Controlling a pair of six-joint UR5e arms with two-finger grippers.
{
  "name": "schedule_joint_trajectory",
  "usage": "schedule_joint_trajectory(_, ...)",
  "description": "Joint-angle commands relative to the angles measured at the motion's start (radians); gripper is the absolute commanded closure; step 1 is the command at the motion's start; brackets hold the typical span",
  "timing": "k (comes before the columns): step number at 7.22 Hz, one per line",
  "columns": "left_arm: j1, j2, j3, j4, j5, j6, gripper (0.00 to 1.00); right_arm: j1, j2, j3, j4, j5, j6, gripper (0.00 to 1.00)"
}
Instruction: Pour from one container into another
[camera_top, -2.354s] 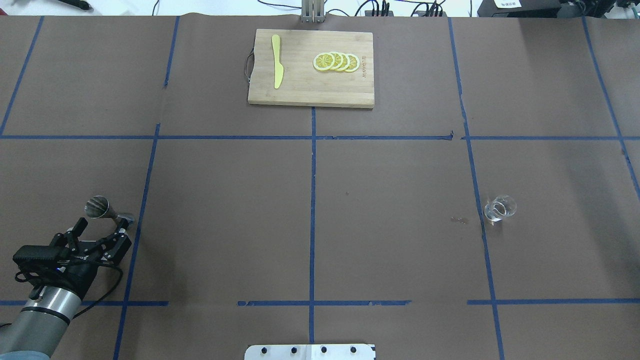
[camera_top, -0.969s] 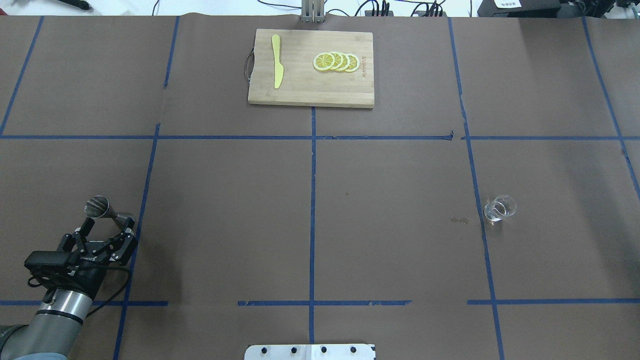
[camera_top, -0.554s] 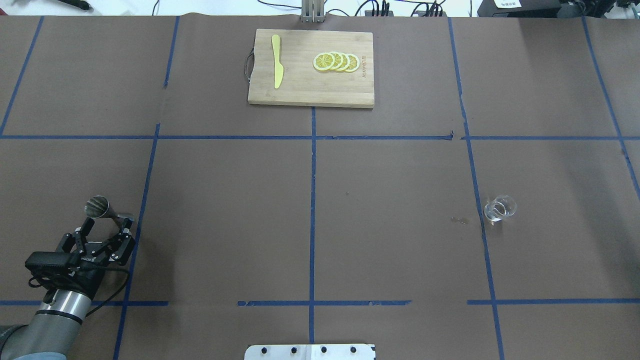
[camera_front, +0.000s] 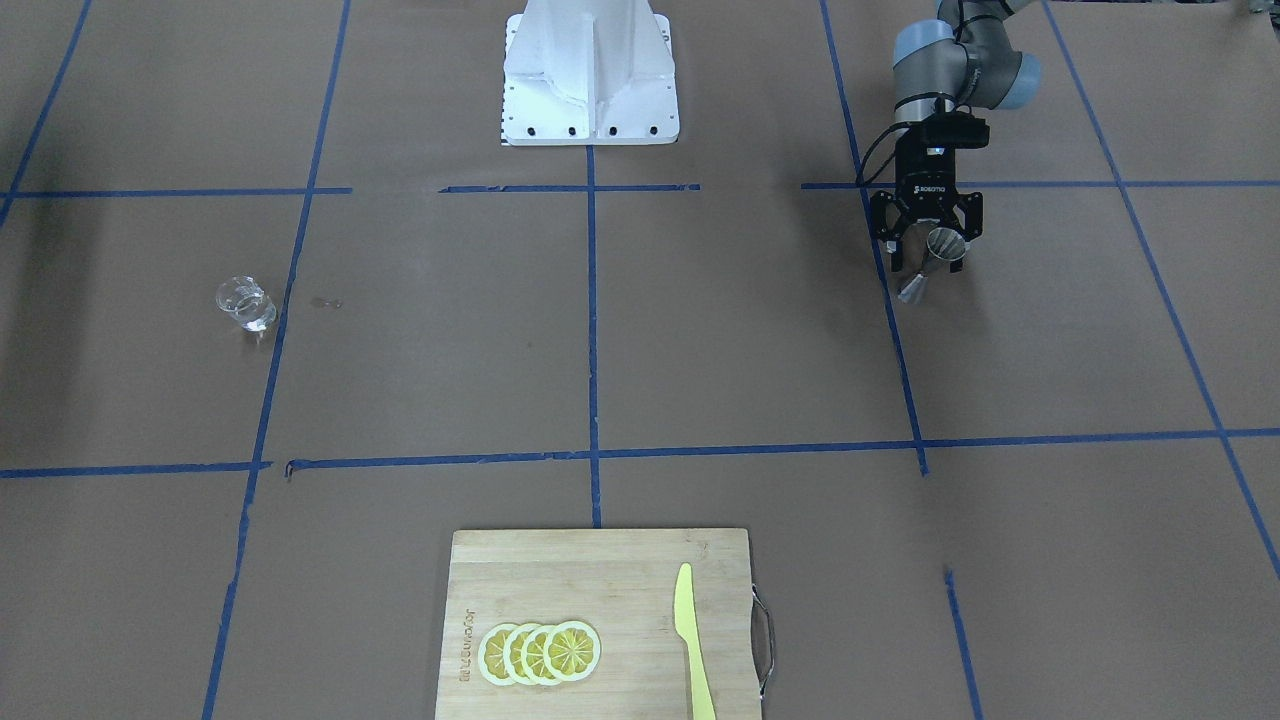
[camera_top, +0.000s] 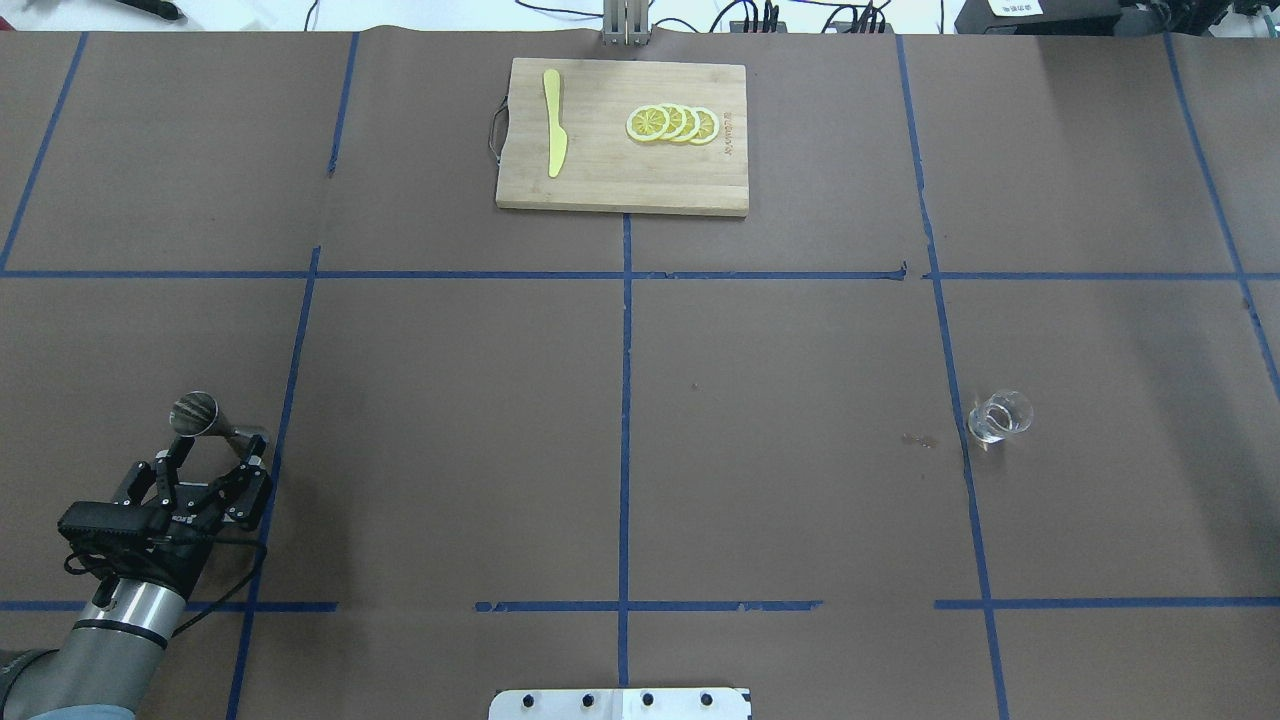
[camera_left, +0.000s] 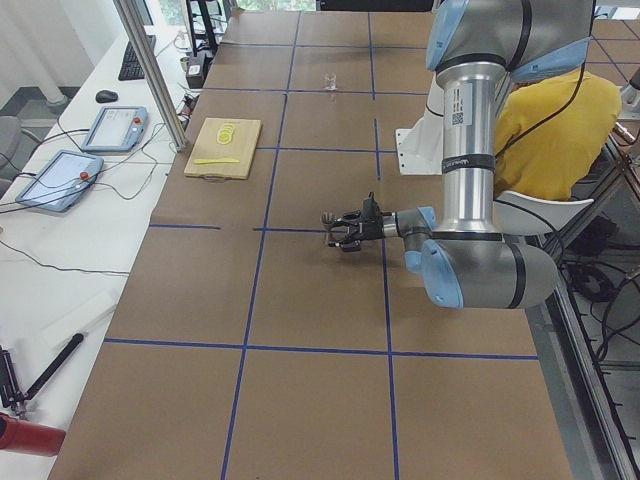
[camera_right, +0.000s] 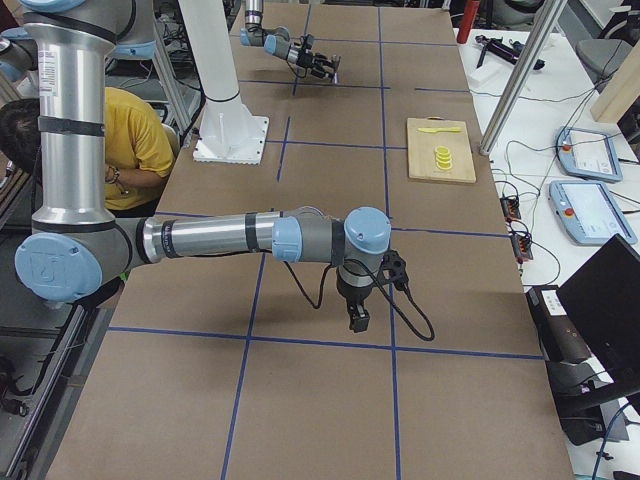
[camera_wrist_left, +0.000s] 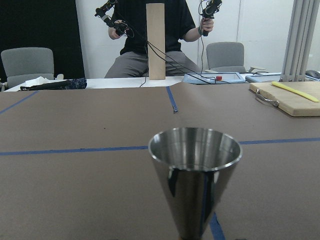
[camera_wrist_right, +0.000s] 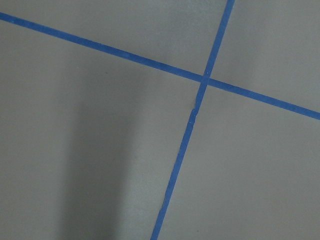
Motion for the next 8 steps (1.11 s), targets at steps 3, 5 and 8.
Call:
schedule_joint_trajectory(3, 0.002, -0.02, 0.01, -0.024, -0.002, 0.01, 0.17, 0.0, 0.001, -0.001, 0.001, 0.0, 0.001, 0.0)
schedule_joint_trajectory(5, 0.002, -0.017, 0.012, -0.04, -0.003, 0.012, 0.17, 0.0, 0.001, 0.001, 0.001, 0.0, 0.0, 0.0)
schedule_joint_trajectory(8, 0.002, -0.016, 0.013, -0.04, -0.003, 0.012, 0.27, 0.0, 0.001, 0.001, 0.001, 0.0, -0.002, 0.0)
